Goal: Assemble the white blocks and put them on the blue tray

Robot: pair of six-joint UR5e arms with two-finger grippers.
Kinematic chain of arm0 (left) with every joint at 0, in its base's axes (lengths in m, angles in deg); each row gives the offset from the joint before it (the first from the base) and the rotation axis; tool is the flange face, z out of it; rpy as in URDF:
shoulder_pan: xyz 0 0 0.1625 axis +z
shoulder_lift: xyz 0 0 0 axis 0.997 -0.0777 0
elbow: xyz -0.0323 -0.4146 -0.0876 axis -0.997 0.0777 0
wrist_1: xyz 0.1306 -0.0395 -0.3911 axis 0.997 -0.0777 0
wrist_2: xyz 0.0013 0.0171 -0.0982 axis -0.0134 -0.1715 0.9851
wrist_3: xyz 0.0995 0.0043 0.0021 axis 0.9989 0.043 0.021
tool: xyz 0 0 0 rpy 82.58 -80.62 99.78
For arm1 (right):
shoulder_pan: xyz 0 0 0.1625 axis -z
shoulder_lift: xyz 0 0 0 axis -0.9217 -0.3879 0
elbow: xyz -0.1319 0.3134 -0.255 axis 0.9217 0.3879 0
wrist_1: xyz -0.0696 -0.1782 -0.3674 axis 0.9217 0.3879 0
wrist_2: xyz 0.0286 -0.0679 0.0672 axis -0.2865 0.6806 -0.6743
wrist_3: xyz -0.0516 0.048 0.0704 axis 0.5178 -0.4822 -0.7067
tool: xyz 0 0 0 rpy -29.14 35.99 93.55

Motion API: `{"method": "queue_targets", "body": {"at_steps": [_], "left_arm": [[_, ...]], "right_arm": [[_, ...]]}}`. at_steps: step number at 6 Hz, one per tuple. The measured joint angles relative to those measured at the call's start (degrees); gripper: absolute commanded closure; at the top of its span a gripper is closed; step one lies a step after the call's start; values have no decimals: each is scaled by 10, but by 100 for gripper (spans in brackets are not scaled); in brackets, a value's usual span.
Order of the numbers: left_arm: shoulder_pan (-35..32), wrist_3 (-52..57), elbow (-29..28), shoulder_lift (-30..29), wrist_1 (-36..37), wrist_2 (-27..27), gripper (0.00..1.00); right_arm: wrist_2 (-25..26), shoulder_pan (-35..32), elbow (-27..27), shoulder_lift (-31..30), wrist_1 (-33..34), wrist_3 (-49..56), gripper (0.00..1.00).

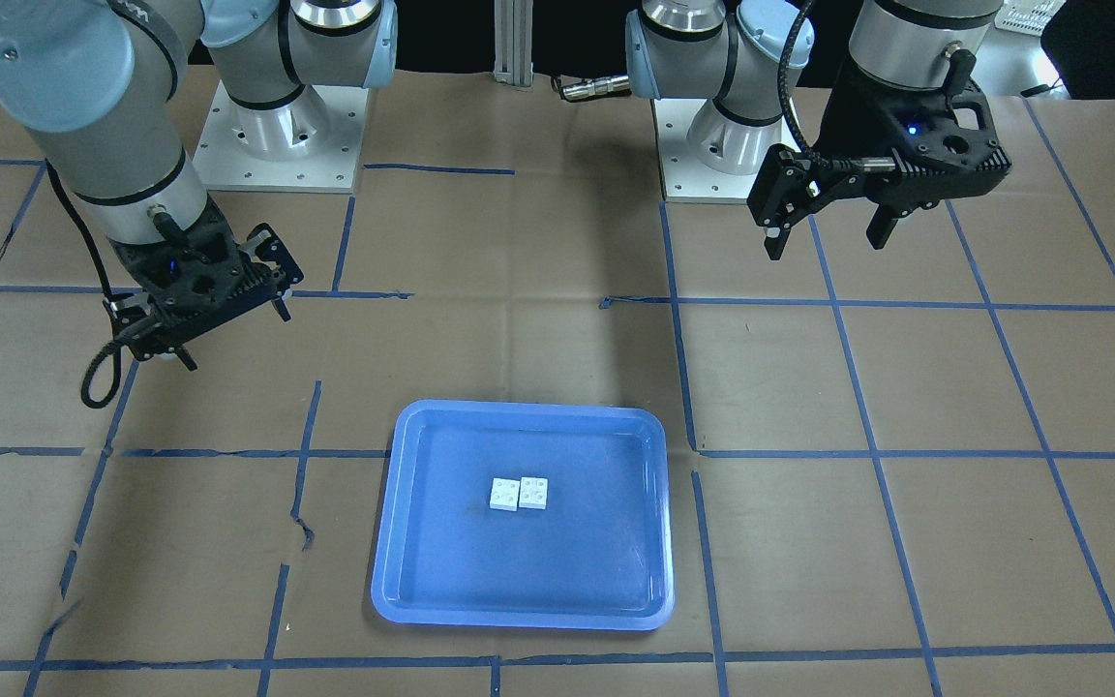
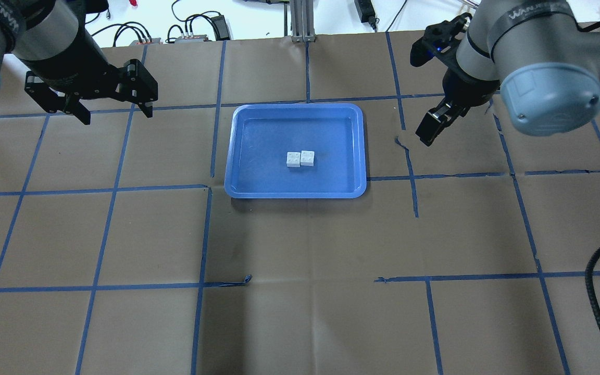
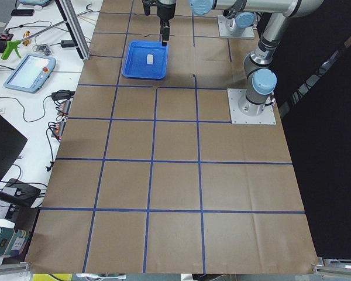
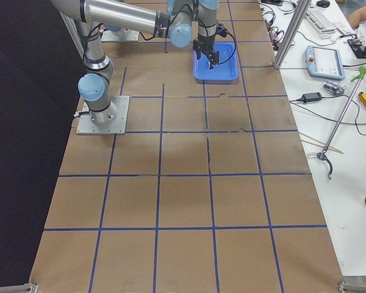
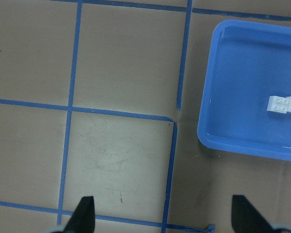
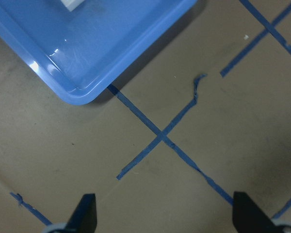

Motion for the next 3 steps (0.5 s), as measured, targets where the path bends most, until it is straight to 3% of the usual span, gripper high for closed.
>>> {"method": "queue_targets", "body": {"at_steps": [2, 3], "left_arm": [[0, 0, 2, 0, 0, 0, 1], [0, 0, 2, 0, 1, 0, 1]], "right_arm": [[3, 0, 111, -3, -178, -149, 0], [1, -2, 145, -5, -222, -211, 0]]}}
